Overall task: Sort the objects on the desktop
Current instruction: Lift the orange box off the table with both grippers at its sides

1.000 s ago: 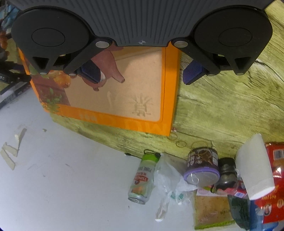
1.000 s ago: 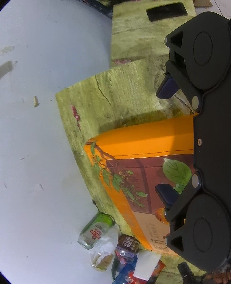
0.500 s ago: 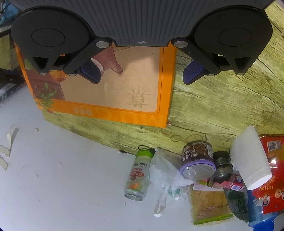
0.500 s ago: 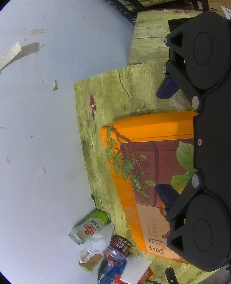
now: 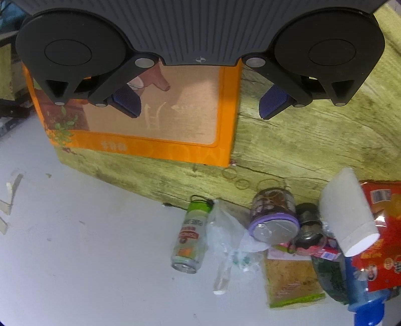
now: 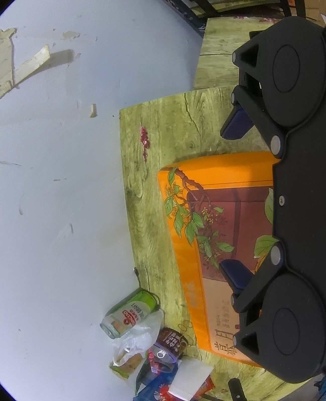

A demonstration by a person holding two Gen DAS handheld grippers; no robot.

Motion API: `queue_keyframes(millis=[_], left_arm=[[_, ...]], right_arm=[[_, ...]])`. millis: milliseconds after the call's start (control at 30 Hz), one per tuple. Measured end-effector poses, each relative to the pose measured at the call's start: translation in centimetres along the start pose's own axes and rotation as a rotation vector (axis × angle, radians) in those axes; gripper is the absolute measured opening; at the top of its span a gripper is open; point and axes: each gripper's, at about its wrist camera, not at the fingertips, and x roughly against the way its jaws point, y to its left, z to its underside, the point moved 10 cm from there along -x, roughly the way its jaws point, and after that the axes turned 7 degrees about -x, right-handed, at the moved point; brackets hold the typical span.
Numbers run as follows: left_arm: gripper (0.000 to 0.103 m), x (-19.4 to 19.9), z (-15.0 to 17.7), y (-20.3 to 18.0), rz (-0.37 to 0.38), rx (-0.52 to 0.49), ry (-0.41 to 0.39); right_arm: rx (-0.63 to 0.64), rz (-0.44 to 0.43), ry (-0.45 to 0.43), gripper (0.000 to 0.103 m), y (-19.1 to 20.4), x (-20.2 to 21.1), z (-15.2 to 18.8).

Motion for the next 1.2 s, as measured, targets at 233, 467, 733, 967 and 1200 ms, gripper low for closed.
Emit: queue_keyframes(millis=[233,467,733,967,1200], left_arm=[[0.100,-2.4,-0.4,1.3,-0.107,-0.010,0.012],[0.101,-4.6,-1.0,-0.6,-0.053,-0.040,0.034],[0.102,-6.3,-1.6,-1.0,-0.056,-0.027,0.042],[0.102,-7.6,-1.0,1.6,-0.054,0.109,0.109],[0.101,-9.2,-0.8,1.6,-0.065,0.147,0.142]], right_arm=[[-0.033,0.057,-0.013,0.102,-1.8,-1.3,0.7],[-0.063,0.054,-0.015,0.103,-4.0,-1.9,-0.1],[-0.101,0.016,-0.002,0.103,-5.9,-1.5,0.4],[-0.109,-0.081,0.033,0.103,-5.5,-2.9,0.8],[-0.085,-0.150,0.038,0.101,-5.0,-4.2,0.0]])
